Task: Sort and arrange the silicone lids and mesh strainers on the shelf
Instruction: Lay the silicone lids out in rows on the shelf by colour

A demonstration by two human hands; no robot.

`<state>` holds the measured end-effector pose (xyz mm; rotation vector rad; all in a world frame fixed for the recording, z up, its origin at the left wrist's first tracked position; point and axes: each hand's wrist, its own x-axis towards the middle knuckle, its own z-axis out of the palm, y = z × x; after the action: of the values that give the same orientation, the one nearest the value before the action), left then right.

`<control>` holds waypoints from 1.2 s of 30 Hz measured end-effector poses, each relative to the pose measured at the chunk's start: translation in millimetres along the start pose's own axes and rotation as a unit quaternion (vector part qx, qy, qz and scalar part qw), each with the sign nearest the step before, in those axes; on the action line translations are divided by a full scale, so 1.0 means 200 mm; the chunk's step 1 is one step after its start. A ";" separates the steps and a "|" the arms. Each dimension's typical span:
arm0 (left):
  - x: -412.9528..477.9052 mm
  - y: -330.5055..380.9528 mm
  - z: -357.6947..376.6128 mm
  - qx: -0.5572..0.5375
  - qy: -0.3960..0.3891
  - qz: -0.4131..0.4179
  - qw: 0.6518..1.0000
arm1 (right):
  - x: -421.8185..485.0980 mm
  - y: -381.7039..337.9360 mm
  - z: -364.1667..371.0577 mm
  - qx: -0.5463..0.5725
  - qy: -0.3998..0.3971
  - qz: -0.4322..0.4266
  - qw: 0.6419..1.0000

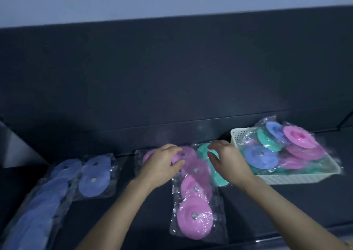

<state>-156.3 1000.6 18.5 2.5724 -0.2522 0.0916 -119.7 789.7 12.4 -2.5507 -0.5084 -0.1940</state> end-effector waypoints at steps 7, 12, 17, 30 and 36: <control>0.21 0.31 0.21 -0.017 -0.031 0.040 0.999 | -0.06 0.34 -0.23 -0.032 0.016 0.057 0.998; 0.34 0.52 0.39 -0.027 -0.052 0.061 0.996 | -0.10 0.59 -0.34 -0.061 -0.005 0.090 0.994; 0.46 0.67 0.54 -0.017 -0.085 0.062 0.994 | -0.11 0.78 -0.41 -0.060 0.004 0.090 0.994; 0.68 0.91 0.76 0.096 -0.197 -0.066 0.973 | 0.02 1.03 -0.41 -0.229 -0.051 0.114 0.965; 0.71 0.96 0.79 0.092 -0.188 -0.110 0.972 | 0.03 1.03 -0.42 -0.254 -0.066 0.096 0.960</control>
<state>-53.0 734.6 0.7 2.7678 -0.0988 -0.4803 -35.8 584.4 -12.0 -3.1112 -0.2792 -0.0917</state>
